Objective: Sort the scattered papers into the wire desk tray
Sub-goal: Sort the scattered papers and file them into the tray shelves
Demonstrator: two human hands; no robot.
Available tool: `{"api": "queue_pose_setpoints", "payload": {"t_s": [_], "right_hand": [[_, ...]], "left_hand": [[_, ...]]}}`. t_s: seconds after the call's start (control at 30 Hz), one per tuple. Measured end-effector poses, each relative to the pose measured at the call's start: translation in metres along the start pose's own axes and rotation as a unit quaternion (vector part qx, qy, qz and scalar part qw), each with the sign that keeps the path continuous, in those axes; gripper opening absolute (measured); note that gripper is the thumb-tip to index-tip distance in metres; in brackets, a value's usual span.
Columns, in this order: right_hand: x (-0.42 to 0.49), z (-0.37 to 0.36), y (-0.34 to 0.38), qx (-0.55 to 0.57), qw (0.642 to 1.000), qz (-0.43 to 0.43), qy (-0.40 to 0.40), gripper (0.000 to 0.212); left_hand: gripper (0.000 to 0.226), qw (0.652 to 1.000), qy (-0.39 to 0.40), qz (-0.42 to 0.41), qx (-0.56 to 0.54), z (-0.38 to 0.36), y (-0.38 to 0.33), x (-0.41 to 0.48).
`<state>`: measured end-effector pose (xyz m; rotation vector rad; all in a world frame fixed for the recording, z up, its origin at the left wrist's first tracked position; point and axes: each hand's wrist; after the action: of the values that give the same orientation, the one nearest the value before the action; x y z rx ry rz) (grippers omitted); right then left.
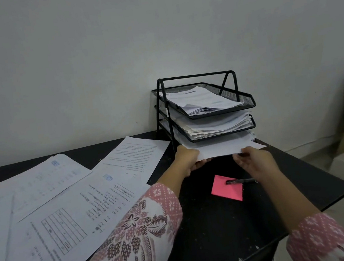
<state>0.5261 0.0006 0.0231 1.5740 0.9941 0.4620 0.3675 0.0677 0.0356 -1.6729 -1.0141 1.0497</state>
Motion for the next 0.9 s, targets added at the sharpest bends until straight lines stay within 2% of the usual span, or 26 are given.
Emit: {"api": "queue_pose_setpoints", "payload": {"t_s": [0.07,0.1,0.17,0.23,0.37,0.53,0.67,0.87,0.9], "right_hand": [[0.006,-0.005,0.001,-0.018,1.0,0.01,-0.009,0.008],[0.01,-0.007,0.002,-0.023,0.999,0.017,-0.014,0.01],[0.018,-0.012,0.005,-0.029,0.999,0.035,-0.025,0.012],[0.03,-0.015,0.008,-0.041,0.997,0.051,-0.038,0.017],[0.05,-0.024,0.015,-0.078,0.993,0.06,-0.069,0.009],[0.062,-0.028,0.015,-0.09,0.99,0.044,-0.102,0.022],[0.059,-0.026,0.012,-0.134,0.988,0.043,-0.069,0.014],[0.039,-0.044,0.003,-0.101,0.986,0.054,-0.12,0.047],[0.034,-0.05,0.0,-0.104,0.984,0.067,-0.13,0.048]], "left_hand": [[0.018,1.0,0.003,-0.005,-0.006,0.002,0.001,0.0],[0.02,1.0,-0.008,-0.016,0.004,0.003,0.002,0.001],[0.036,0.99,-0.049,-0.074,0.106,0.009,0.008,0.008],[0.043,0.957,-0.077,-0.148,0.239,0.017,0.015,0.013],[0.041,0.92,-0.053,-0.192,0.337,0.026,0.022,0.01],[0.045,0.907,-0.026,-0.198,0.371,0.027,0.028,0.008],[0.045,0.902,-0.008,-0.197,0.384,0.031,0.026,0.007],[0.042,0.893,-0.001,-0.21,0.398,0.047,0.023,0.007],[0.04,0.89,-0.006,-0.213,0.402,0.052,0.022,0.006]]}}
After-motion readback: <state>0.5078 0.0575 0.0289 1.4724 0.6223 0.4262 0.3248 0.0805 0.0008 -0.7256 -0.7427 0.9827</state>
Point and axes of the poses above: each hand's wrist, its own x-axis towards the middle knuckle, its own z-axis out of the back of the hand, y = z × x, and after that the axes turned 9 degrees about -x, right-handed
